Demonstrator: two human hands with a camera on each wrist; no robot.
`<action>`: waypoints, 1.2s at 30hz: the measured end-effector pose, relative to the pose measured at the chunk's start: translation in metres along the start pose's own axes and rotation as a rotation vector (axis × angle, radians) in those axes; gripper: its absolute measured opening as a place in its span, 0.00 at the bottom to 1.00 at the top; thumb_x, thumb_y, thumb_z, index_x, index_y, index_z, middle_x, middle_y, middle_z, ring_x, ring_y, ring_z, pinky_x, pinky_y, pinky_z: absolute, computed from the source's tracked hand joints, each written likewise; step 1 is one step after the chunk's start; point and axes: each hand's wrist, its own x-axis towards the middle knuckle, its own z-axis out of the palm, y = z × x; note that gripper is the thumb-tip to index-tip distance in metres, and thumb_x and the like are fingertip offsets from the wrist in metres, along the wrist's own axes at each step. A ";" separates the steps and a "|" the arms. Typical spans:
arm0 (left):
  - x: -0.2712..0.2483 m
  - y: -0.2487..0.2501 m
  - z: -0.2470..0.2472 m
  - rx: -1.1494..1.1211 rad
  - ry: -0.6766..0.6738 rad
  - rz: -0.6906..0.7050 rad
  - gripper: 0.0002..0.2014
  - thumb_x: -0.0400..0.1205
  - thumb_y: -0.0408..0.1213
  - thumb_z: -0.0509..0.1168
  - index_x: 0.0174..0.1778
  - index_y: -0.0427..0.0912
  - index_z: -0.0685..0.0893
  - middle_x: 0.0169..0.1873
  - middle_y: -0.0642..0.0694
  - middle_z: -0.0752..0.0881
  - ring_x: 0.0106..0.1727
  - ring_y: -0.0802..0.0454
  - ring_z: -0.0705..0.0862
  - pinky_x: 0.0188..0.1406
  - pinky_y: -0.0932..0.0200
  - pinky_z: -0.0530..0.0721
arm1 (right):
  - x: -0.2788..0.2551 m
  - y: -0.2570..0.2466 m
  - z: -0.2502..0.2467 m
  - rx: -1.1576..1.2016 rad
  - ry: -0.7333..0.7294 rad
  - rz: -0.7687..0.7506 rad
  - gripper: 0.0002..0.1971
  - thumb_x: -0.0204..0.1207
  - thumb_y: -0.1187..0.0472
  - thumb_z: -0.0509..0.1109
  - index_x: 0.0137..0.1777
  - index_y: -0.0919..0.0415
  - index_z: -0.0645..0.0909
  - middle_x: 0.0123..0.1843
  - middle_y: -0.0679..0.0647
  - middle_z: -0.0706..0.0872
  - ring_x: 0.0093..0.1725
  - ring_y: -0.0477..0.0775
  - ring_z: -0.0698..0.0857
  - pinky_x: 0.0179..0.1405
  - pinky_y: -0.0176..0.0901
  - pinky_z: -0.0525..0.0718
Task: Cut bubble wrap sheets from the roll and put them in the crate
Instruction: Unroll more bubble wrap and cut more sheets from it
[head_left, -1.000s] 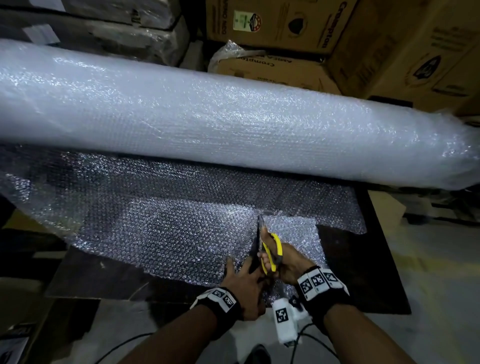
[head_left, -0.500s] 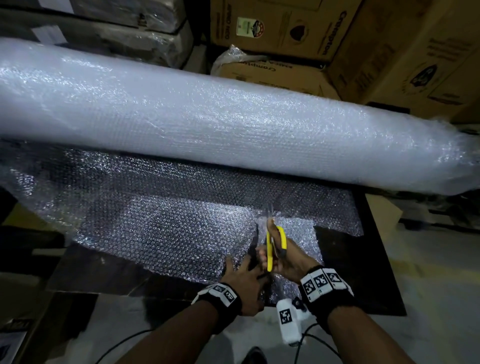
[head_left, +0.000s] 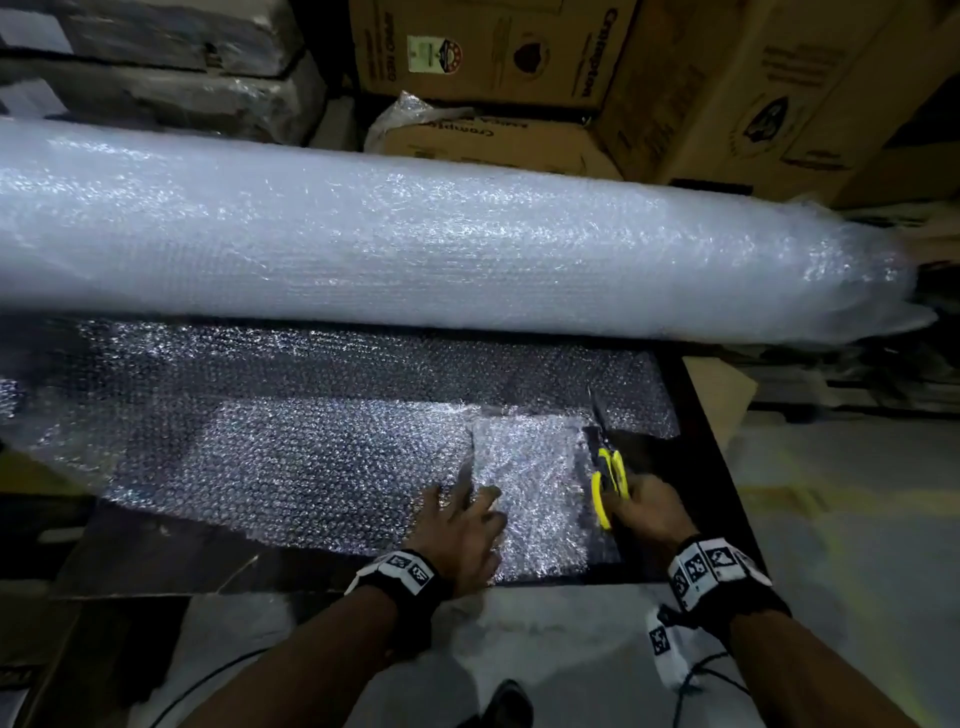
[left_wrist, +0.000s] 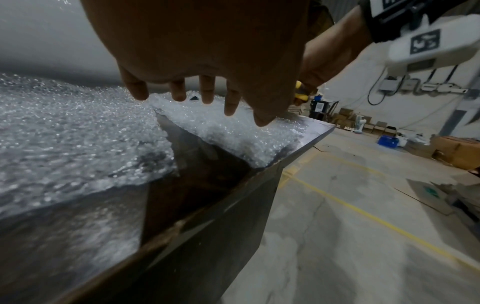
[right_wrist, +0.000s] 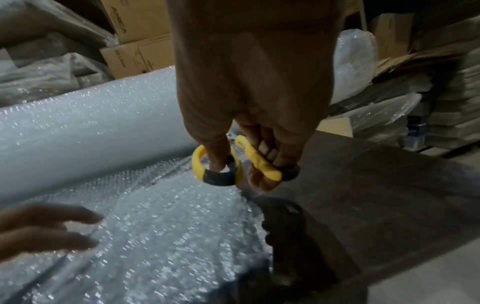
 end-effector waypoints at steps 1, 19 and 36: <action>0.003 0.003 0.000 -0.009 -0.016 -0.010 0.27 0.77 0.57 0.58 0.71 0.53 0.73 0.81 0.45 0.66 0.82 0.29 0.62 0.68 0.23 0.66 | -0.001 0.009 -0.004 -0.046 0.023 0.004 0.13 0.80 0.50 0.72 0.45 0.60 0.89 0.44 0.63 0.91 0.51 0.65 0.89 0.42 0.44 0.76; 0.025 0.065 0.010 -0.085 -0.145 -0.171 0.35 0.83 0.61 0.60 0.83 0.64 0.51 0.87 0.54 0.43 0.83 0.24 0.48 0.74 0.23 0.60 | 0.008 0.087 -0.013 -0.299 0.071 0.014 0.23 0.78 0.45 0.72 0.63 0.62 0.83 0.61 0.66 0.85 0.62 0.69 0.84 0.56 0.53 0.82; 0.015 0.067 0.017 -0.139 -0.122 -0.422 0.33 0.82 0.66 0.59 0.81 0.66 0.55 0.86 0.36 0.46 0.85 0.28 0.45 0.79 0.27 0.52 | 0.030 0.024 0.025 -0.421 0.057 -0.286 0.30 0.69 0.38 0.52 0.62 0.57 0.77 0.69 0.66 0.79 0.65 0.70 0.80 0.64 0.58 0.79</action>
